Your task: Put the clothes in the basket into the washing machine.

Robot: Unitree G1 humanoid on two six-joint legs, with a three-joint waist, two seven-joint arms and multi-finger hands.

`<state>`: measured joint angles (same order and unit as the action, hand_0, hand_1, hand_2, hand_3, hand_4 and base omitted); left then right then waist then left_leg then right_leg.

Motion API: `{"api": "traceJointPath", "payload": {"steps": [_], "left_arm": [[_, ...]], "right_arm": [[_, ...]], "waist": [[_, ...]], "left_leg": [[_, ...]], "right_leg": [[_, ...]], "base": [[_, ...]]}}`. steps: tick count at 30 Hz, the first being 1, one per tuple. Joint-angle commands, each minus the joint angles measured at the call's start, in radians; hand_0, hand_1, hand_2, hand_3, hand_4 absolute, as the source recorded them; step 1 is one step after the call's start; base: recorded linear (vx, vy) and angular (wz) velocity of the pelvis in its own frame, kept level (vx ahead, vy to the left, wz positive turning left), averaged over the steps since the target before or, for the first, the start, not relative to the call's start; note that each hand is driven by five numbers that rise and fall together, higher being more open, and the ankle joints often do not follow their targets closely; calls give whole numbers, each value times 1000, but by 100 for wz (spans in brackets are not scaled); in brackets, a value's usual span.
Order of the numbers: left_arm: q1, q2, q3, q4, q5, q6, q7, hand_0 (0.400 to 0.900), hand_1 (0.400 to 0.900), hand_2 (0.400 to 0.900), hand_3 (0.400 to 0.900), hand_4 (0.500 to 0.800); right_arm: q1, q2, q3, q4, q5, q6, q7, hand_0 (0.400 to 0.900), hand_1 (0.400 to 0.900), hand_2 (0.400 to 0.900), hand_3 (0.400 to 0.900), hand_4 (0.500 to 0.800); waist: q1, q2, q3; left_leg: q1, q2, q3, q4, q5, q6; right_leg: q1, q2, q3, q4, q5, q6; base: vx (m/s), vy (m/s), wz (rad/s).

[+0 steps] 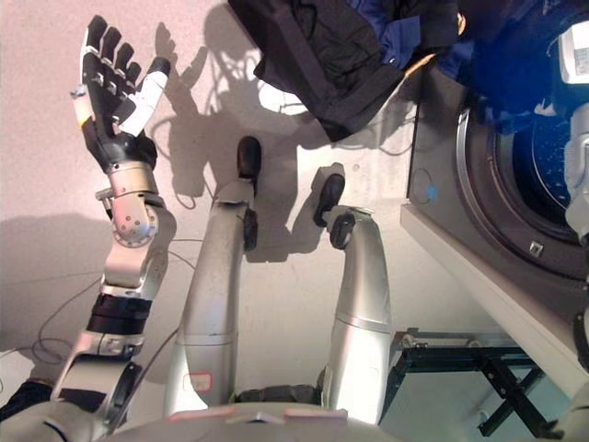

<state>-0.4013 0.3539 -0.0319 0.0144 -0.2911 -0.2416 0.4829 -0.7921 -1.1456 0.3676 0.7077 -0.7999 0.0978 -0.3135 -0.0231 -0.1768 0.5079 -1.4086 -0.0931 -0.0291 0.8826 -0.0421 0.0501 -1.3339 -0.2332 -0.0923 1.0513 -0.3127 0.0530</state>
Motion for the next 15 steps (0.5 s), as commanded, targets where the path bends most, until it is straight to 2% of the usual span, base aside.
{"api": "traceJointPath", "payload": {"steps": [1, 5, 10, 11, 15], "left_arm": [[103, -18, 13, -37, 57, -64, -9, 900, 900, 900, 900, 800], [102, -8, -5, -45, 47, -78, -20, 900, 900, 900, 900, 800], [96, 1, -33, -41, 31, -94, -30, 900, 900, 900, 900, 800], [93, 3, -38, -40, 30, -96, -35, 900, 900, 900, 900, 800], [85, 5, -45, -34, 24, -93, -37, 900, 900, 900, 900, 800]], "right_arm": [[43, -76, 83, 214, -49, 95, -4, 400, 400, 400, 400, 500], [-13, -47, 208, 461, -28, 80, 3, 400, 400, 400, 400, 500], [-59, 4, 307, 653, -21, 81, -1, 400, 400, 400, 400, 500], [-72, 19, 316, 681, -13, 80, 6, 900, 900, 900, 900, 800], [-150, 25, 356, 682, 8, 78, -5, 900, 900, 900, 900, 800]], "waist": [[-5, -31, -165], [4, -26, -166], [16, -22, -171], [18, -20, -170], [21, -22, -164]], "left_leg": [[-49, -2, -98, 55, -147, -55], [-42, 0, -96, 52, -146, -59], [-27, 6, -92, 38, -140, -62], [-24, 7, -91, 35, -139, -62], [-16, 15, -86, 34, -138, -62]], "right_leg": [[-108, 26, -8, -22, 56, 4], [-101, 20, -13, -24, 54, 2], [-89, 22, -13, -36, 59, 4], [-86, 24, -13, -38, 60, 3], [-77, 31, -10, -44, 63, 2]], "base": [[0, 0, 0], [0, 0, 0], [0, 0, 0], [0, 1, -4], [-3, -3, -3]]}}
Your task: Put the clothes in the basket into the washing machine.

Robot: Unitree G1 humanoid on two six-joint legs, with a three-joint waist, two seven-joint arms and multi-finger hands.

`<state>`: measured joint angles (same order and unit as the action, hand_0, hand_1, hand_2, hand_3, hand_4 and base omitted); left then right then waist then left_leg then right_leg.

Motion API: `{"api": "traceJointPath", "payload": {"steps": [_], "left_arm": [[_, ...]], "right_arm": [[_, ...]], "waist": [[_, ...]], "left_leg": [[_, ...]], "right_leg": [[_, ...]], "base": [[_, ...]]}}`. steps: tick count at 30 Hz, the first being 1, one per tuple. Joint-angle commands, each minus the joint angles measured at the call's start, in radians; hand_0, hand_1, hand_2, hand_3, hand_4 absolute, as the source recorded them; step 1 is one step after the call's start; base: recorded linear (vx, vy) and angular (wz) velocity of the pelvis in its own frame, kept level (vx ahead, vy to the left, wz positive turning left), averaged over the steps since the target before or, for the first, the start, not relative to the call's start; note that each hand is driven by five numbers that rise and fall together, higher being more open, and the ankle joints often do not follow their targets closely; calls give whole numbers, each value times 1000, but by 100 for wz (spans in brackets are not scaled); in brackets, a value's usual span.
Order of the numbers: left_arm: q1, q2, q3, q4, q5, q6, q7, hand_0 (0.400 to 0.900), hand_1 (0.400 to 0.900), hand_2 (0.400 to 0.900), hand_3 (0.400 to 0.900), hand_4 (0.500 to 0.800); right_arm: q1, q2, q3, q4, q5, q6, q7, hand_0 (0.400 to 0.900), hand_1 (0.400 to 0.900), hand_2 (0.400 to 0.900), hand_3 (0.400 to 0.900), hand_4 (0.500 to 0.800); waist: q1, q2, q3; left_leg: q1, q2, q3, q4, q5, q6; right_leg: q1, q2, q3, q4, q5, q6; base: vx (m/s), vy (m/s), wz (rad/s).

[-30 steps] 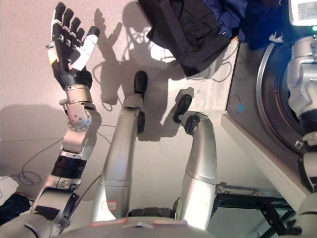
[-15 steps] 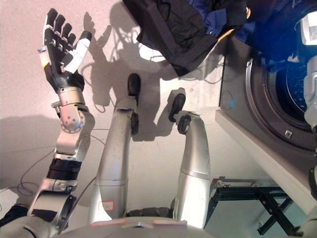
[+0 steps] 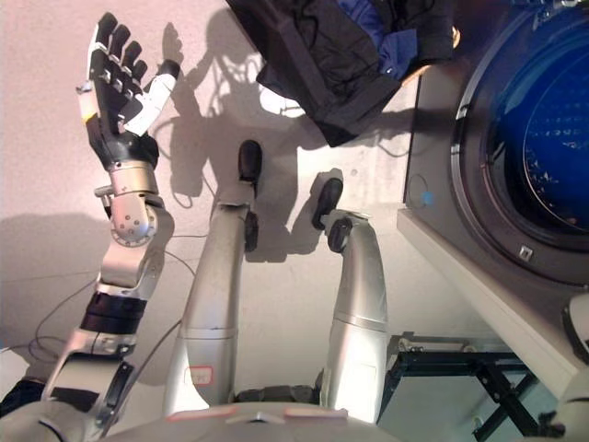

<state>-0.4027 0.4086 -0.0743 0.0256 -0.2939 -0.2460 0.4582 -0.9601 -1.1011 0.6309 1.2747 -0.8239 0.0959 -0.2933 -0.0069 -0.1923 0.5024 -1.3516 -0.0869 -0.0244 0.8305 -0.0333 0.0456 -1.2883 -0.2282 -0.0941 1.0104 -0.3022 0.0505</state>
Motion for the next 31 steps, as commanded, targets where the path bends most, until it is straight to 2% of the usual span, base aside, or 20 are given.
{"api": "traceJointPath", "payload": {"steps": [1, 2, 4, 6, 10, 14, 18, 23, 25, 28, 30, 31], "left_arm": [[85, -50, -1, -45, 29, -87, -10, 900, 900, 900, 900, 800], [83, -51, -7, -50, 25, -87, -15, 900, 900, 900, 900, 800], [82, -59, -7, -66, 9, -94, -18, 900, 900, 900, 900, 800], [89, -66, -22, -82, -6, -101, -31, 900, 900, 900, 900, 800], [81, -64, -29, -85, -15, -113, -45, 900, 900, 900, 900, 800], [75, -67, -36, -78, -11, -113, -50, 900, 900, 900, 900, 800], [64, -73, -39, -73, -15, -116, -53, 900, 900, 900, 900, 800], [44, -78, -71, -56, -33, -124, -66, 900, 900, 900, 900, 800], [35, -79, -79, -49, -40, -129, -69, 900, 900, 900, 900, 800], [11, -82, -102, -41, -57, -139, -73, 900, 900, 900, 900, 800], [2, -80, -103, -35, -62, -144, -68, 900, 900, 900, 900, 800], [30, -53, -78, -26, -58, -131, -39, 900, 900, 900, 900, 800]], "right_arm": [[3, -22, 101, 105, 35, 78, -28, 900, 900, 900, 900, 800], [-32, -49, 116, 80, 28, 50, 6, 900, 900, 900, 900, 800], [-45, -73, 133, 101, 41, 61, -14, 900, 900, 900, 900, 800], [-98, -101, 203, 145, 14, 73, -17, 900, 900, 900, 900, 800], [-179, -92, 273, 186, -11, 76, 1, 900, 900, 900, 900, 800], [-187, -79, 278, 181, -8, 72, 1, 900, 900, 900, 900, 800], [-158, -57, 224, 161, 44, 54, 0, 900, 900, 900, 900, 800], [-173, 61, 171, 125, 136, 16, -1, 900, 900, 900, 900, 800], [-183, 134, 148, 112, 181, 1, -8, 900, 900, 900, 900, 800], [-231, 298, 129, 93, 255, -18, -17, 900, 900, 900, 900, 800], [-250, 368, 109, 85, 284, -26, -30, 900, 900, 900, 900, 800], [-341, 423, 139, -116, 310, 7, 8, 900, 900, 900, 900, 800]], "waist": [[5, -7, -157], [3, -8, -158], [2, -3, -160], [14, 2, -164], [25, 8, -166], [28, 7, -162], [25, 10, -155], [37, 15, -140], [42, 18, -133], [60, 32, -122], [63, 33, -115], [67, 20, -113]], "left_leg": [[-72, 10, -90, 86, -147, -57], [-72, 10, -90, 88, -147, -57], [-70, 8, -89, 88, -148, -57], [-68, 6, -87, 85, -148, -57], [-63, 9, -87, 82, -146, -60], [-54, 7, -88, 80, -147, -59], [-46, 12, -85, 76, -148, -58], [-35, 14, -77, 73, -148, -55], [-30, 14, -74, 73, -148, -53], [-27, 10, -71, 75, -149, -49], [-28, 8, -70, 79, -151, -47], [-30, 13, -68, 79, -150, -46]], "right_leg": [[-120, 27, -8, -3, 52, 4], [-119, 27, -9, -2, 51, 5], [-120, 25, -9, -1, 50, 5], [-121, 19, -10, 0, 48, 7], [-119, 17, -10, -3, 50, 10], [-107, 20, -12, -6, 49, 9], [-99, 23, -9, -10, 52, 9], [-88, 27, -4, -16, 57, 8], [-83, 29, -1, -18, 59, 7], [-82, 29, 4, -11, 57, 3], [-81, 31, 7, -8, 56, 0], [-79, 39, 8, -12, 58, -4]], "base": [[0, 0, 0], [0, 0, 0], [4, 1, 3], [10, 2, 8], [3, -4, 3], [0, 0, 0], [0, 0, 0], [0, 0, 0], [0, 0, 0], [0, 0, 0], [-9, 7, -4], [-14, 10, -8]]}}
